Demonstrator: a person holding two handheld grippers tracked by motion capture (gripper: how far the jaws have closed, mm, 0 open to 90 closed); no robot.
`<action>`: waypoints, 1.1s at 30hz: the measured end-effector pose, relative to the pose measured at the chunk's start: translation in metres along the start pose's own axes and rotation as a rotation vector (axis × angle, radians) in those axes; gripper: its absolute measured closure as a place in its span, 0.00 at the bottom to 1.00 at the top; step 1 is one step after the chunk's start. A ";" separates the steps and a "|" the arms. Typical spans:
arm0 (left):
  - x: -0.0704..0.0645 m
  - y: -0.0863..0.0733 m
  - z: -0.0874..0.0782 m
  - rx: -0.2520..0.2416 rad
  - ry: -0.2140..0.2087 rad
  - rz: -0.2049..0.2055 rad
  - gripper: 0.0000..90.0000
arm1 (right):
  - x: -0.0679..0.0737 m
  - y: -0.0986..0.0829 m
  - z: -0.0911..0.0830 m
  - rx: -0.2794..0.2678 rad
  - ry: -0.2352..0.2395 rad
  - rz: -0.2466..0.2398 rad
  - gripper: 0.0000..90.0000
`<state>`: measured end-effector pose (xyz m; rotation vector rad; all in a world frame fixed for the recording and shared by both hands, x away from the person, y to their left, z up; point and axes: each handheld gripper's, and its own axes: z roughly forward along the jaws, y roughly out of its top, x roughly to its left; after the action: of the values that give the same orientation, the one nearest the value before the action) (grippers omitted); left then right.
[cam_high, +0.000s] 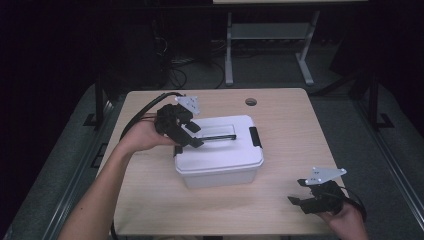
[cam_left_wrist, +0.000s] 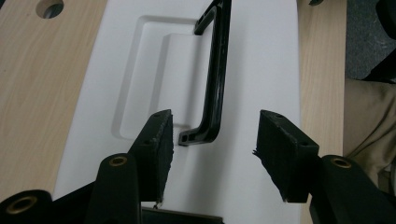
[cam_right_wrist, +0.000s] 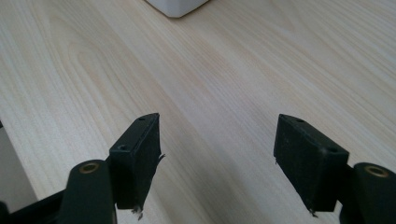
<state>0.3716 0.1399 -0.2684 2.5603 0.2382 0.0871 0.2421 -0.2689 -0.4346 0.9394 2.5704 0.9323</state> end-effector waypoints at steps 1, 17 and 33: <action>0.000 -0.002 -0.001 -0.006 0.004 -0.008 0.50 | -0.001 0.001 0.000 0.006 0.000 -0.001 0.34; -0.004 -0.029 -0.014 -0.005 0.040 -0.053 0.47 | 0.000 0.005 0.005 0.017 0.012 -0.004 0.32; -0.004 -0.056 -0.029 -0.030 0.066 -0.105 0.44 | 0.000 0.006 0.007 0.021 0.013 -0.002 0.32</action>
<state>0.3558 0.2007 -0.2747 2.5130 0.3930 0.1347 0.2477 -0.2623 -0.4362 0.9391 2.5963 0.9148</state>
